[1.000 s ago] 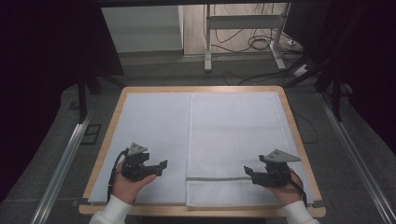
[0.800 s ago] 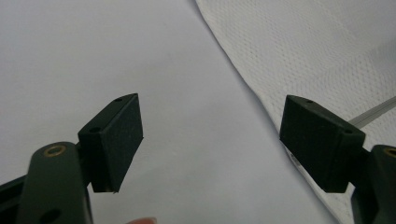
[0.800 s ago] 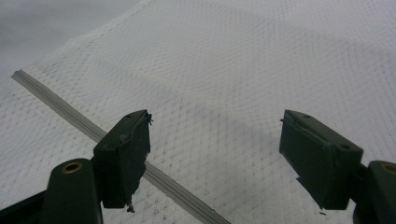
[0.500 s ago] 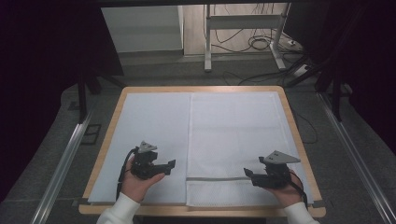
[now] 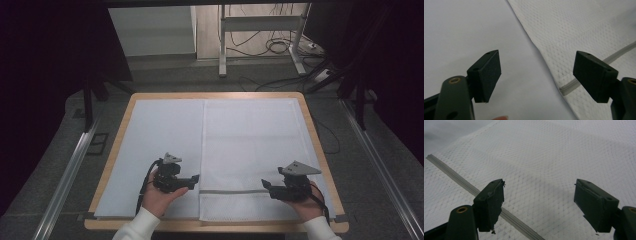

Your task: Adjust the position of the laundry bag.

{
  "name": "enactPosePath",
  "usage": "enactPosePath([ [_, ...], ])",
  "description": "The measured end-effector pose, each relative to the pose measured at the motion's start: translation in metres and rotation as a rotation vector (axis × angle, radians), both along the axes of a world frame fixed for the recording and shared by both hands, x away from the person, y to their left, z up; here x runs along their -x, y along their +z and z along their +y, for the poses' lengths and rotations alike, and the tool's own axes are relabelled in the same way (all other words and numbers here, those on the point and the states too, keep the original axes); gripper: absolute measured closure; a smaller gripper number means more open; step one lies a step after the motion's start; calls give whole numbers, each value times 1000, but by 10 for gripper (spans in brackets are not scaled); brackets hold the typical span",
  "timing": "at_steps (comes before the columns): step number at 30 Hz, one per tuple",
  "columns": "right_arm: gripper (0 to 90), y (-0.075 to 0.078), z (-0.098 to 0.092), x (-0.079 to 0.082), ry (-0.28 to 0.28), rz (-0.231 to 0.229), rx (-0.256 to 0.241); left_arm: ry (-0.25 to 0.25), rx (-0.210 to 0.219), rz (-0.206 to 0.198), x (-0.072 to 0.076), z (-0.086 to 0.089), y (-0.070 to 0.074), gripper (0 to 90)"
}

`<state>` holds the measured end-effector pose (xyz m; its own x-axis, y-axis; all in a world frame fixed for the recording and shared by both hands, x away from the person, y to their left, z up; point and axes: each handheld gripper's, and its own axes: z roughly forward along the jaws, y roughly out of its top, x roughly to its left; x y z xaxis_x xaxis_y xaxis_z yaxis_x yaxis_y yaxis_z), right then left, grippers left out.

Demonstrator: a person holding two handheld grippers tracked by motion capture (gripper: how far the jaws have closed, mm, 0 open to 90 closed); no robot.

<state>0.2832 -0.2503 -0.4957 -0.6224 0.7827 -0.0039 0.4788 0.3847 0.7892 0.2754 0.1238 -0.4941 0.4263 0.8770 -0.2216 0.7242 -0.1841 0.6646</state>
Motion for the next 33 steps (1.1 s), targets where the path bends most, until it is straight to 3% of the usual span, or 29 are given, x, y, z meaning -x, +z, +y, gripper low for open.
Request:
enactPosePath([
  [4,235,1,1,1,-13,-29,0,-21,0,17,-2,-8,-4,225],
  [11,235,1,0,1,-13,-28,-8,-11,11,29,-7,-18,-8,253],
  [16,234,1,-1,1,-15,-21,-8,-15,48,66,-10,-19,-12,260],
  [20,234,1,-1,1,-10,-15,-12,-27,106,88,-11,-21,-13,276],
  [33,234,3,-5,1,-17,-18,-18,-43,98,140,-13,-29,-25,310],
])
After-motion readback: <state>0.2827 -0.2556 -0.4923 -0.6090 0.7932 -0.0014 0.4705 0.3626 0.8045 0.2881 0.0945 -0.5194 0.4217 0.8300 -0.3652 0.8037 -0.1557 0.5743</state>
